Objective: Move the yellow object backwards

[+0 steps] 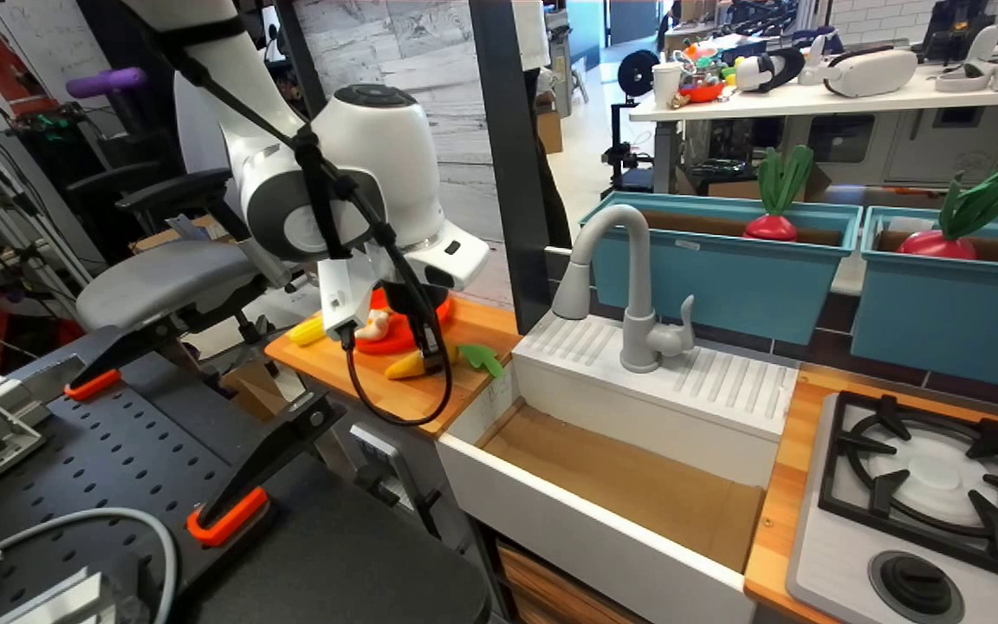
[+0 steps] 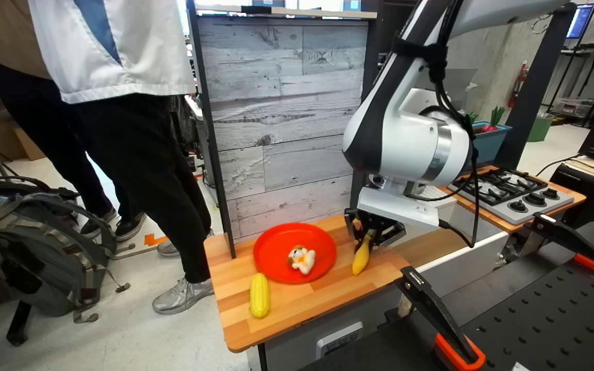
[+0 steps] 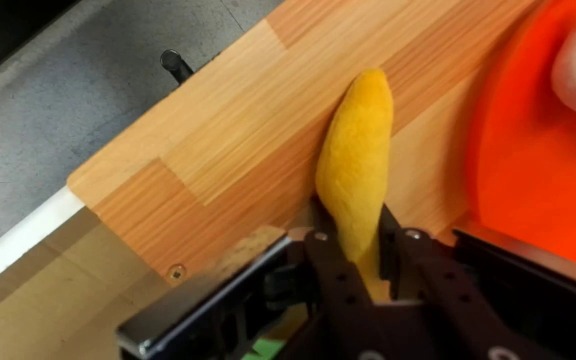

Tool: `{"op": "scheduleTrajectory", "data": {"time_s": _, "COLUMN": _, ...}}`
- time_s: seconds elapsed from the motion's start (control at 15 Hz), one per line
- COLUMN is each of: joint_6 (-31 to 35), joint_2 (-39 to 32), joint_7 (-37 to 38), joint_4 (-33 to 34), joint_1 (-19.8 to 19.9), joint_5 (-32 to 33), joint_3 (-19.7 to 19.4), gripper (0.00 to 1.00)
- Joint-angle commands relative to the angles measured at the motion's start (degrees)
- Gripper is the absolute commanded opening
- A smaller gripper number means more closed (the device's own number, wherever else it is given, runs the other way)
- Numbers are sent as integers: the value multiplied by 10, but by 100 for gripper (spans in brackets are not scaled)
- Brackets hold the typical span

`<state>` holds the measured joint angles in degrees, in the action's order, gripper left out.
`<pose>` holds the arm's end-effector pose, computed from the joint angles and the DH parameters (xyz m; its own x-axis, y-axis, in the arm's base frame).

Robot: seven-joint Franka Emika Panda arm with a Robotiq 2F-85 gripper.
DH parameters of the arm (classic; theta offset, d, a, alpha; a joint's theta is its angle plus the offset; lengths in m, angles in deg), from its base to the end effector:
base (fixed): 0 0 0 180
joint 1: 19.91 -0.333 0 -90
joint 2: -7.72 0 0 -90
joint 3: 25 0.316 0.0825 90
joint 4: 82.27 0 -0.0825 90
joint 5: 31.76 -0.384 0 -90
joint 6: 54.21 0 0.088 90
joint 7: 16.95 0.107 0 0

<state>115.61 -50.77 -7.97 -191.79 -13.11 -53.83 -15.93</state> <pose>0.5620 0.0040 -0.0328 0.8417 -0.5367 -0.0596 -0.5370 -0.8203 -0.1971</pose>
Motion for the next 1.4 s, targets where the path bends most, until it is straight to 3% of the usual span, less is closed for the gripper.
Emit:
{"op": "scheduleTrajectory", "data": {"time_s": 0.0, "joint_6": -2, "joint_2": 29, "joint_7": -9, "joint_4": -32, "joint_1": 5, "joint_5": 17, "joint_3": 6, "gripper": 0}}
{"op": "scheduleTrajectory", "data": {"time_s": 0.4, "joint_6": -52, "joint_2": 99, "joint_7": -25, "joint_4": -92, "joint_1": -28, "joint_5": 74, "joint_3": -30, "gripper": 3}}
{"op": "scheduleTrajectory", "data": {"time_s": 0.73, "joint_6": -191, "joint_2": 141, "joint_7": -57, "joint_4": -77, "joint_1": -61, "joint_5": 158, "joint_3": -76, "gripper": 3}}
{"op": "scheduleTrajectory", "data": {"time_s": 0.93, "joint_6": -242, "joint_2": 147, "joint_7": -56, "joint_4": -55, "joint_1": -94, "joint_5": 218, "joint_3": -111, "gripper": 3}}
{"op": "scheduleTrajectory", "data": {"time_s": 1.33, "joint_6": -202, "joint_2": 124, "joint_7": -6, "joint_4": -20, "joint_1": -160, "joint_5": 308, "joint_3": -172, "gripper": 3}}
